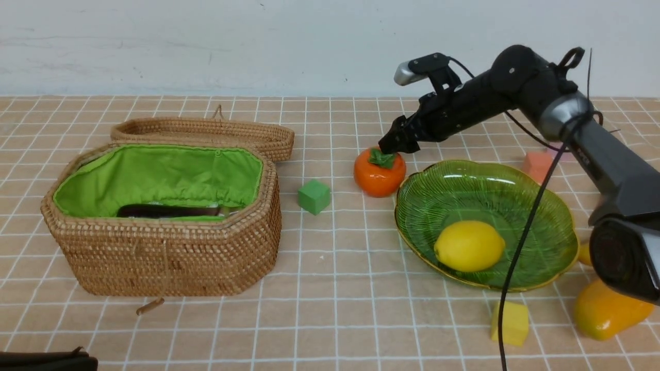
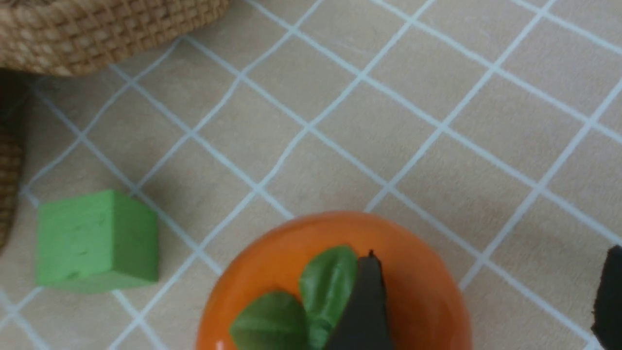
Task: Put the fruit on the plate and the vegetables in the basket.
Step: Grab a tomato with your right arm and place it on the plate on the right.
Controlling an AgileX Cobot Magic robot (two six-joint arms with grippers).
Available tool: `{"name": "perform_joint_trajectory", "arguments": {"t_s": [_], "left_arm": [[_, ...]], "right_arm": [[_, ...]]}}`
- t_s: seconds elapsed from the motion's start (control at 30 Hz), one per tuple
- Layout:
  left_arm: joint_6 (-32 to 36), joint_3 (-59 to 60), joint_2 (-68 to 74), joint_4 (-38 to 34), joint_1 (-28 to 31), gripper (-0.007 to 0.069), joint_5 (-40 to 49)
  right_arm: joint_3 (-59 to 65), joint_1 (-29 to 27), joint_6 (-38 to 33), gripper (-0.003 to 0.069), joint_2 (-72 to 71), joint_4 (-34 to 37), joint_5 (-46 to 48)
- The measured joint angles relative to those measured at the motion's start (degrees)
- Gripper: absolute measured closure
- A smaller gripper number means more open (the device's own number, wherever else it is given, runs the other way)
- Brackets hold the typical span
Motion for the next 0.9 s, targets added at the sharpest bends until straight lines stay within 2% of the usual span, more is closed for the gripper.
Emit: {"name": "perform_joint_trajectory", "arguments": {"t_s": [0.1,0.43,0.9], "left_arm": [[0.00,0.00,0.00,0.05,0.00,0.0636,0.00],[0.00,0.00,0.00,0.11,0.00,0.0636,0.00],[0.00,0.00,0.00,0.17,0.00,0.0636,-1.00]], "right_arm": [[0.00,-0.01,0.27,0.0067,-0.80,0.11,0.68],[0.00,-0.01,10.24,0.0067,-0.95,-2.03,1.55],[0.00,-0.01,13.24,0.0067,1.35,0.11,4.55]]}}
